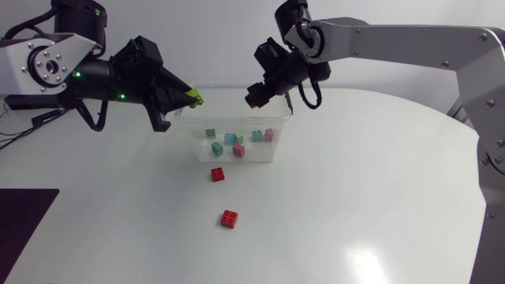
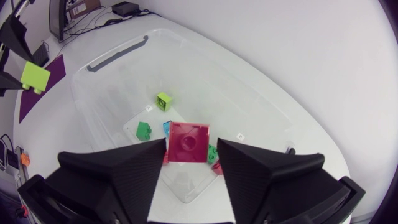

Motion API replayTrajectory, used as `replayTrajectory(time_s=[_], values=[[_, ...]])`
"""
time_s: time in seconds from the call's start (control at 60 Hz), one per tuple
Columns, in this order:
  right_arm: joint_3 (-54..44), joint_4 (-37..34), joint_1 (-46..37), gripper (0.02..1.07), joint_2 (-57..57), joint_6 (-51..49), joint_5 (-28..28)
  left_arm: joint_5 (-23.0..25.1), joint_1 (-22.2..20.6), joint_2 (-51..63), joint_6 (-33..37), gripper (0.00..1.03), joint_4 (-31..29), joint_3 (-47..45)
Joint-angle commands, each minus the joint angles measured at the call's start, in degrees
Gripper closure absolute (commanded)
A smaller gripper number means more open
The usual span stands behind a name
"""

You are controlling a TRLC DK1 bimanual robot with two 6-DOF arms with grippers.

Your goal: Place the duplo bricks in the container

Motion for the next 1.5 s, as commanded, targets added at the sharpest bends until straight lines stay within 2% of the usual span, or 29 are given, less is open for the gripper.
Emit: replayTrajectory(time_s=[0.0,0.267,0.55,0.683,0.767,0.833,0.95,1.183,1.483], values=[[0.8,-0.6,-0.2,0.06,-0.1,1.5,0.4,0.7,0.7,3.2,-2.1,0.73,1.7,3.2],[-9.5,-0.2,2.8,0.07,-9.9,0.0,0.6,0.6,1.4,10.5,-4.7,0.73,5.7,7.9],[-25.6,-0.2,10.1,0.07,-18.2,-1.2,0.3,0.2,0.9,18.6,-4.8,0.72,6.0,12.7],[-30.8,0.2,12.4,0.07,-18.6,-1.0,0.3,-0.5,0.6,21.2,-4.8,0.57,6.1,14.2],[-33.3,0.7,13.7,0.07,-18.1,-0.9,0.3,-0.9,0.3,22.2,-4.8,0.42,6.1,14.9],[-34.6,0.8,14.9,0.07,-17.6,-1.0,0.3,-1.4,0.1,22.7,-4.7,0.25,6.1,15.5],[-35.9,1.4,16.4,0.07,-15.8,-1.0,0.2,-1.6,0.0,22.9,-4.8,0.1,6.1,16.2],[-35.3,1.0,19.1,0.07,-11.7,-1.2,0.3,-1.5,0.0,19.6,-5.4,0.06,4.6,15.9],[-34.5,0.0,20.8,0.07,-7.7,-1.6,0.2,-1.4,-0.2,14.3,-5.1,0.06,-2.3,11.9]])
